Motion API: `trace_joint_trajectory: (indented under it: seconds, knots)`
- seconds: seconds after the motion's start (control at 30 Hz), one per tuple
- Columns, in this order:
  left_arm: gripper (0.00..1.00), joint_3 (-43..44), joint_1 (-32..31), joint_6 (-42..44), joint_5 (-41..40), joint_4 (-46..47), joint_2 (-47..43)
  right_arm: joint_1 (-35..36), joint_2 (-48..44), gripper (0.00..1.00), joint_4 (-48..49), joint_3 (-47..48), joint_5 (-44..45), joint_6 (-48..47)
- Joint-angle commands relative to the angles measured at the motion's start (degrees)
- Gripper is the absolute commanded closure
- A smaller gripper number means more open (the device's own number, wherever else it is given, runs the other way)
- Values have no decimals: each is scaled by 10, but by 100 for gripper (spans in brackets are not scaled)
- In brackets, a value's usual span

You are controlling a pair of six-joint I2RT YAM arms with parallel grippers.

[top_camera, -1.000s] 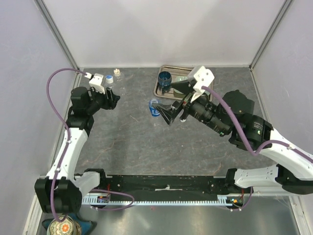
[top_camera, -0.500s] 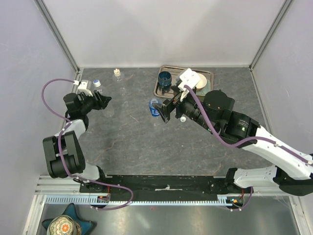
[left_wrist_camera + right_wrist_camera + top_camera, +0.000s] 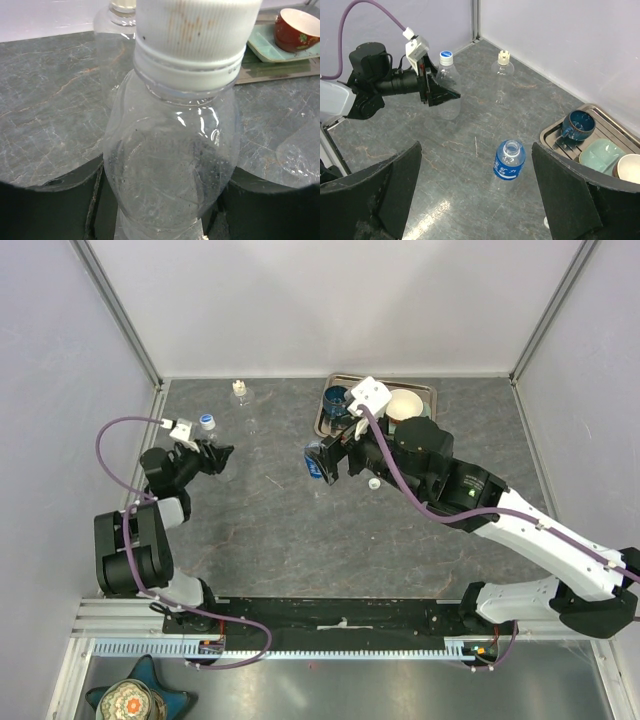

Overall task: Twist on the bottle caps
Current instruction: Place the plastic bottle at the center of the board.

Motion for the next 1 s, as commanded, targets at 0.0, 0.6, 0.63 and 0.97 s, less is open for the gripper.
trace_joint_trajectory:
  seconds: [0.0,0.6,0.63,0.97]
  knots:
    - [76,-24,-20,64,-22,61,-32,-8,-7,2,34,-2,-13,15]
    - [77,-28,54,125,-66,-170,-146,-13,-41,2,63,-43,-43,49]
    - [76,-26,74,105,-49,-149,-136,-13,-44,2,65,-51,-44,50]
    - [71,21,132,139,13,-128,-43,-14,-53,2,86,-78,-52,59]
